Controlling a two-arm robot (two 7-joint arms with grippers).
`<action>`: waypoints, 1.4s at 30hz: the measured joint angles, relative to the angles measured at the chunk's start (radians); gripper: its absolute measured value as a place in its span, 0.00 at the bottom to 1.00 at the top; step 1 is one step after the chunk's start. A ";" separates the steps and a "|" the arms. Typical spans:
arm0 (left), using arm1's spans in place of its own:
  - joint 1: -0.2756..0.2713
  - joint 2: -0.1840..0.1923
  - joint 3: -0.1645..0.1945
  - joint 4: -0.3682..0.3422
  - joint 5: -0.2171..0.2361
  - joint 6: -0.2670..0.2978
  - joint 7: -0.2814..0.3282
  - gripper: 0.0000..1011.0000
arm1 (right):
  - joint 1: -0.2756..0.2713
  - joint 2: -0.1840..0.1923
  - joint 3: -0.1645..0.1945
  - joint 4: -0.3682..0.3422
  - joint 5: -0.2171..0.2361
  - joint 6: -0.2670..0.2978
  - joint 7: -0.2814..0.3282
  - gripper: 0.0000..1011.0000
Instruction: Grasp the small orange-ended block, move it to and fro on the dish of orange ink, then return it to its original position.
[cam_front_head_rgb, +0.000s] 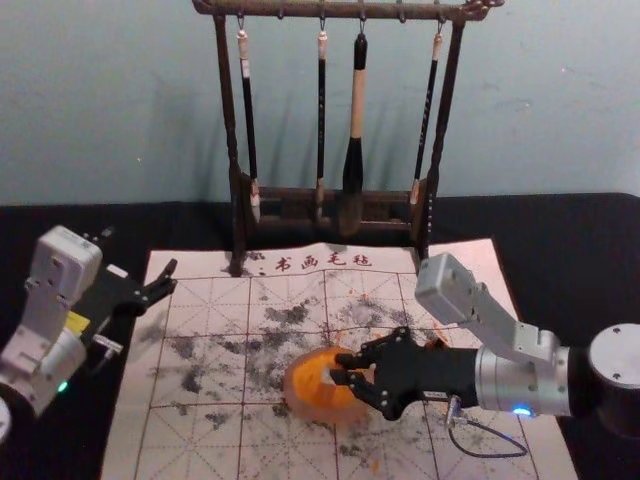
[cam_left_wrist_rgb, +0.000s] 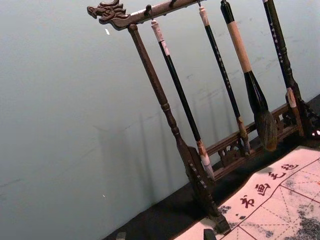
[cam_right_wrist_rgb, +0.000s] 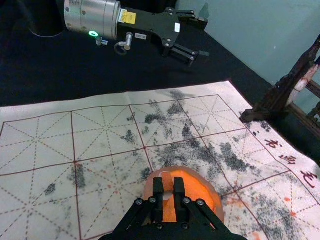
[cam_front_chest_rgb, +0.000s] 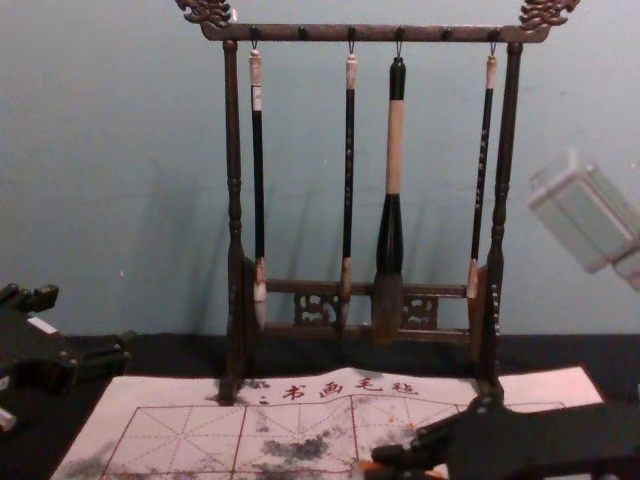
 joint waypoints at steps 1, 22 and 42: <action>0.000 0.000 0.000 0.000 0.000 0.000 0.000 0.99 | 0.005 -0.006 -0.003 0.007 -0.001 -0.001 0.000 0.10; 0.000 0.000 0.000 0.000 0.000 0.000 0.000 0.99 | 0.053 -0.056 -0.005 0.082 -0.027 -0.002 -0.034 0.10; 0.000 0.000 0.000 0.000 0.000 0.000 0.000 0.99 | 0.013 -0.008 0.032 0.041 -0.010 0.000 -0.031 0.10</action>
